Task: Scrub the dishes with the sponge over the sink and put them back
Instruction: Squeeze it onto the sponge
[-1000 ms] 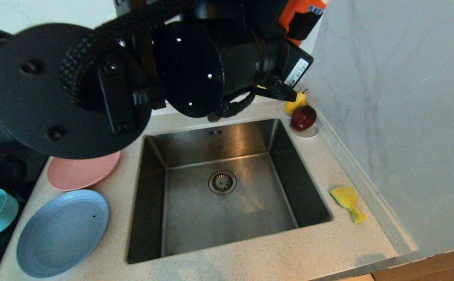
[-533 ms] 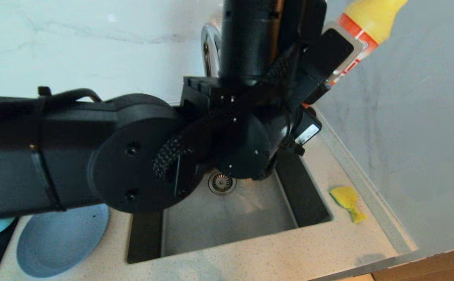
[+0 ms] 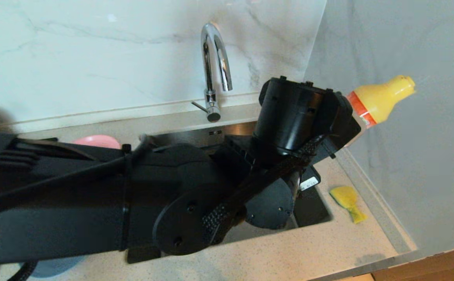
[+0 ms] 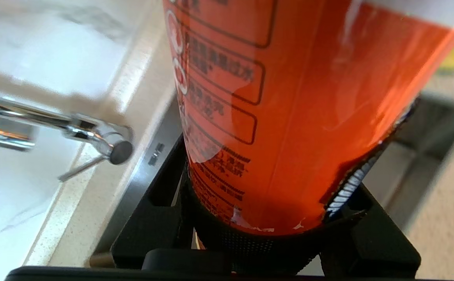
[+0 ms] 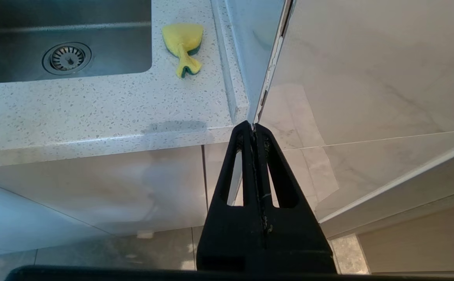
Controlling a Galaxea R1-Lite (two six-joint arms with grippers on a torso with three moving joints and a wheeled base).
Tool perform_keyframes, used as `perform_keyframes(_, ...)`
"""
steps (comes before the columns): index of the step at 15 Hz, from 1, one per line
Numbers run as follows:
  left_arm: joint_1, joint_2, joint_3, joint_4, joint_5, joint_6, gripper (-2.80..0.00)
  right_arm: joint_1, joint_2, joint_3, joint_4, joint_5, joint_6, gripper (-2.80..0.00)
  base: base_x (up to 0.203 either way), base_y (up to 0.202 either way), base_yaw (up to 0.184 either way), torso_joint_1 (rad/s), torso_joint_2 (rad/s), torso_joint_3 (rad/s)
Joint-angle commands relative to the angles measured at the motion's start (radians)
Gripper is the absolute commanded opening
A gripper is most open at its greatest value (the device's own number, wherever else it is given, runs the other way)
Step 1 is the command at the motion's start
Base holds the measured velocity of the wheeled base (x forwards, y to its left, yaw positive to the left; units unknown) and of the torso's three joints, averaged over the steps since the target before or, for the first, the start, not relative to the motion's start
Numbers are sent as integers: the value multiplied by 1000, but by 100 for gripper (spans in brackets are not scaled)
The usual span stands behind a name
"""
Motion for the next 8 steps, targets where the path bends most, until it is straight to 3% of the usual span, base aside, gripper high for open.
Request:
perform_keyframes(1,-1,31,12,0,4,7,-280,0,0,0,0,0,0,-280,0,0,0,0,0,0)
perform_keyframes(6,-6,55,92,1,5,50,-280,0,0,0,0,0,0,-280,0,0,0,0,0,0)
perform_keyframes(8,-6,73,92,2,37,52,-280,0,0,0,0,0,0,-280,0,0,0,0,0,0)
